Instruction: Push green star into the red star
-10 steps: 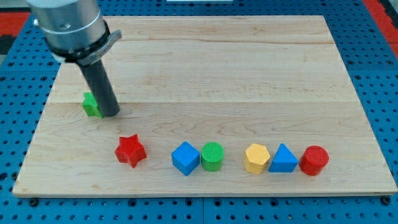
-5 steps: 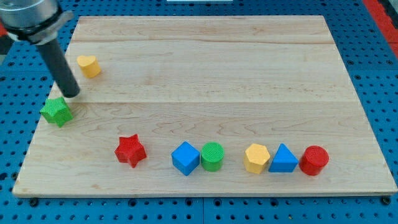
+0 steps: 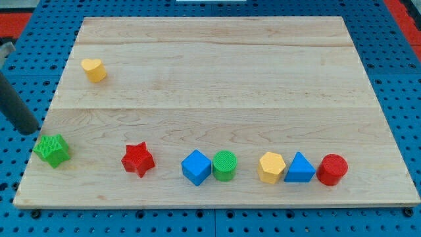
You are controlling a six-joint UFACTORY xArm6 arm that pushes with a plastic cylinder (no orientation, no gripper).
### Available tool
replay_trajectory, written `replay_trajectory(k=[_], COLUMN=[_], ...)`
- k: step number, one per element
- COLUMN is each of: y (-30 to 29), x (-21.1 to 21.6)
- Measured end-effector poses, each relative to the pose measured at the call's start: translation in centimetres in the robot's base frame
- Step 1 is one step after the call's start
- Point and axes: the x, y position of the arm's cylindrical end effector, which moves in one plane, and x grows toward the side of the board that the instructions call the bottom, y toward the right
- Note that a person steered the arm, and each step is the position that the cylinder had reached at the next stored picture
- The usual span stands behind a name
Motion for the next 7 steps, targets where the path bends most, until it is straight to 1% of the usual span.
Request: replay_trajectory(k=[1,2,3,4,5,6,7], y=[3.2,1.1,4.2,7.4,7.5,3.8,4.0], x=[3.1,4.9,6.2,6.2,7.3,6.6,6.0])
